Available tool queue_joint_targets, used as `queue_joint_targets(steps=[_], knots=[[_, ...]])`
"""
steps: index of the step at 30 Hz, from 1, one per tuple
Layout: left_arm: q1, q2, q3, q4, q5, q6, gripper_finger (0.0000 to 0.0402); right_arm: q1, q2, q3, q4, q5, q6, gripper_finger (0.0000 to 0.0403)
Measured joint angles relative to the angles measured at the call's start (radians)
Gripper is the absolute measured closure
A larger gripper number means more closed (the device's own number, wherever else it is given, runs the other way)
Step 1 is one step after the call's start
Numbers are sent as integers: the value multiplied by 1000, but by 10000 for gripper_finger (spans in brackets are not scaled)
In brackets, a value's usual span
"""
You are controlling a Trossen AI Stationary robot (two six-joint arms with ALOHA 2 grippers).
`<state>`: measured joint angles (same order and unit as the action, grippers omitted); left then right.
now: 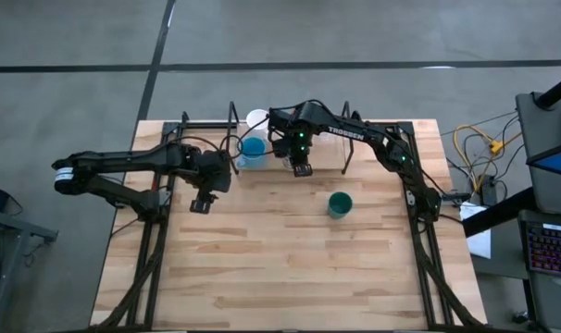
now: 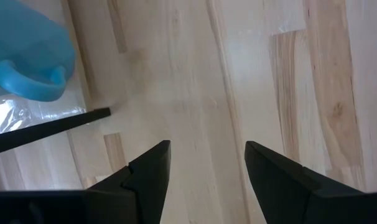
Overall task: Stack small to large cups/mugs on shelf
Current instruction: Put the blue patterned mug on the shelf
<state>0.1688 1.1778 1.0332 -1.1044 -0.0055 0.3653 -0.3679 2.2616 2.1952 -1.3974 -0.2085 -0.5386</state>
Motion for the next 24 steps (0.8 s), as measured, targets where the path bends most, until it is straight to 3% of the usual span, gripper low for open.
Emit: queue_joint_targets(steps=[7, 24], knots=[[0, 0, 0, -1, 0, 7, 209, 1, 0, 0, 28, -2, 6, 329], [0, 0, 0, -1, 0, 7, 209, -8, 0, 4, 104, 16, 21, 345]])
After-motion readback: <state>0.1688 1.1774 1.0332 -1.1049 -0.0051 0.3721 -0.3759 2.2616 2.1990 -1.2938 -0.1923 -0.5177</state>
